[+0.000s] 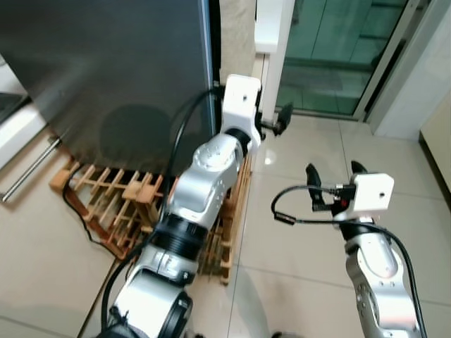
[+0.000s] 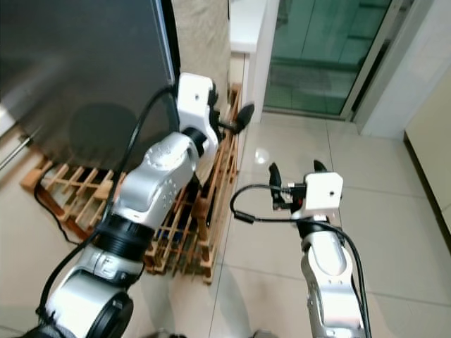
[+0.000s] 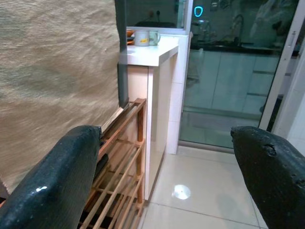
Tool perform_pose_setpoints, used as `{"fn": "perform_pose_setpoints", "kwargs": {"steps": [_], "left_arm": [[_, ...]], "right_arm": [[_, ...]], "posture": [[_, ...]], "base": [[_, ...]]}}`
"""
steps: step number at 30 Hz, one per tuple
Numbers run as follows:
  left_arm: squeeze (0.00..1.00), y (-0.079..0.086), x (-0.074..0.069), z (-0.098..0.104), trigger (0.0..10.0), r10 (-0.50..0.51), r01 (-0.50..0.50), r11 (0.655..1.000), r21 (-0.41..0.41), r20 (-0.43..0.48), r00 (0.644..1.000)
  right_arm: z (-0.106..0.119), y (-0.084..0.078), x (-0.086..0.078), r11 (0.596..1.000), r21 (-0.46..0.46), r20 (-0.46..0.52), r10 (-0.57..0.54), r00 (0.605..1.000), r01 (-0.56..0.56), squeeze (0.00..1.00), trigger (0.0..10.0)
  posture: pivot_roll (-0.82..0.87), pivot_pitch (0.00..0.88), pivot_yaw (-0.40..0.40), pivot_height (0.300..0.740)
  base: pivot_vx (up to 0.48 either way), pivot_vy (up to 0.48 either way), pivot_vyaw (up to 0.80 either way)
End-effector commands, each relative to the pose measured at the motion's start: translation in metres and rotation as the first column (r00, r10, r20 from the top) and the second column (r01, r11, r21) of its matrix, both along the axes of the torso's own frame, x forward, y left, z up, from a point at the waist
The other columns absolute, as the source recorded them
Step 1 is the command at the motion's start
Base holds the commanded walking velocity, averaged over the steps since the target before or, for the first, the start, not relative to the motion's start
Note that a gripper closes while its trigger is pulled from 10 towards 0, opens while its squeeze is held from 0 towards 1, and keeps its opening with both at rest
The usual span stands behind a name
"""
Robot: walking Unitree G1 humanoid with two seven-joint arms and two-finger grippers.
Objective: Restocking fridge
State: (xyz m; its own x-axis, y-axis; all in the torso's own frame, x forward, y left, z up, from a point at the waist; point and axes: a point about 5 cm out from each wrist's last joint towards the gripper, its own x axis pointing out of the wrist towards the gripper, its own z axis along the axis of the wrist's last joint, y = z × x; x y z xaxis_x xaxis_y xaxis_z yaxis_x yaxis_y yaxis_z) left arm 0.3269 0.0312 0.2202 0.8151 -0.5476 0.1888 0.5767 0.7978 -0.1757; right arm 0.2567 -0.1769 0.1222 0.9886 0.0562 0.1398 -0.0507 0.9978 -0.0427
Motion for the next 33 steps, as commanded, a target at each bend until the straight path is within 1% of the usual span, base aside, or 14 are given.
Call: {"fn": "perform_pose_setpoints", "kwargs": {"steps": [1,3,5,8,10,12,13,15,16,17,21,22,26,33], "left_arm": [[0.0,0.013,-0.005,0.001,10.0,-0.003,0.003,1.0,-0.018,0.011,1.0],[0.0,0.029,-0.013,-0.007,10.0,0.0,0.0,1.0,-0.029,-0.005,1.0],[0.0,0.038,-0.02,-0.015,10.0,0.0,0.0,1.0,-0.01,-0.018,1.0],[0.0,0.043,-0.019,-0.025,10.0,0.049,-0.049,0.999,0.025,-0.038,0.998],[0.0,0.044,-0.014,-0.027,10.0,0.126,-0.124,0.992,0.037,-0.042,0.991],[0.0,0.044,-0.01,-0.028,10.0,0.176,-0.174,0.984,0.041,-0.049,0.983],[0.0,0.044,-0.01,-0.028,10.0,0.176,-0.174,0.984,0.041,-0.049,0.983],[0.0,0.041,-0.003,-0.032,10.0,0.219,-0.215,0.974,0.066,-0.057,0.974],[0.0,0.041,-0.003,-0.032,10.0,0.219,-0.215,0.974,0.066,-0.057,0.974],[0.0,0.04,0.001,-0.034,10.0,0.237,-0.232,0.97,0.075,-0.067,0.969],[0.0,0.034,0.012,-0.039,10.0,0.261,-0.253,0.963,0.091,-0.087,0.962],[0.0,0.034,0.012,-0.039,10.0,0.261,-0.253,0.963,0.091,-0.087,0.962],[0.0,0.034,0.022,-0.039,10.0,0.323,-0.315,0.945,0.086,-0.103,0.941],[0.0,0.031,0.028,-0.035,10.0,0.374,-0.366,0.926,0.094,-0.085,0.924]], "right_arm": [[0.001,-0.002,-0.002,1.0,0.007,0.003,-0.012,1.0,0.012,0.0,10.0],[-0.002,-0.003,-0.003,1.0,0.01,-0.005,-0.017,1.0,0.017,0.0,10.0],[-0.004,-0.004,-0.003,1.0,0.011,-0.012,-0.018,1.0,0.018,0.0,10.0],[-0.004,-0.002,-0.002,1.0,0.01,-0.017,-0.005,1.0,0.006,0.0,10.0],[-0.004,-0.001,0.0,1.0,0.007,-0.017,0.003,1.0,-0.003,0.0,10.0],[-0.004,0.0,0.002,1.0,0.007,-0.015,0.005,1.0,-0.005,0.0,10.0],[-0.004,0.0,0.002,1.0,0.007,-0.015,0.005,1.0,-0.005,0.0,10.0],[-0.002,0.0,0.005,1.0,0.007,-0.008,0.003,1.0,-0.003,0.0,10.0],[-0.002,0.0,0.005,1.0,0.007,-0.008,0.003,1.0,-0.003,0.0,10.0],[-0.001,0.0,0.005,1.0,0.007,-0.002,0.001,1.0,-0.001,0.0,10.0],[0.001,-0.002,0.005,1.0,0.007,0.005,-0.011,1.0,0.011,0.0,10.0],[0.001,-0.002,0.005,1.0,0.007,0.005,-0.011,1.0,0.011,0.0,10.0],[0.0,-0.004,0.004,1.0,0.006,0.007,-0.028,1.0,0.028,0.0,10.0],[0.001,-0.005,0.004,0.999,0.004,0.006,-0.033,0.999,0.033,0.0,10.0]], "posture": [[-0.11,0.0,0.048,0.74],[-0.1,0.0,0.05,0.74],[-0.09,0.0,0.042,0.74],[-0.08,0.0,0.037,0.74],[-0.08,0.0,0.034,0.74],[-0.08,0.0,0.033,0.74],[-0.08,0.0,0.033,0.74],[-0.08,0.0,0.034,0.74],[-0.08,0.0,0.034,0.74],[-0.09,0.0,0.035,0.74],[-0.1,0.0,0.042,0.74],[-0.1,0.0,0.042,0.74],[-0.11,0.0,0.048,0.74],[-0.12,0.0,0.048,0.74]], "base": [[0.0,0.0,0.0],[0.0,0.0,0.0],[0.0,0.0,0.0],[0.0,0.0,0.0],[0.0,0.0,0.0],[0.0,0.0,0.0],[0.0,0.0,0.0],[0.0,0.0,0.0],[0.0,0.0,0.0],[0.0,0.0,0.0],[0.0,0.0,0.0],[0.0,0.0,0.0],[0.0,0.0,0.0],[0.0,0.0,0.0]]}}
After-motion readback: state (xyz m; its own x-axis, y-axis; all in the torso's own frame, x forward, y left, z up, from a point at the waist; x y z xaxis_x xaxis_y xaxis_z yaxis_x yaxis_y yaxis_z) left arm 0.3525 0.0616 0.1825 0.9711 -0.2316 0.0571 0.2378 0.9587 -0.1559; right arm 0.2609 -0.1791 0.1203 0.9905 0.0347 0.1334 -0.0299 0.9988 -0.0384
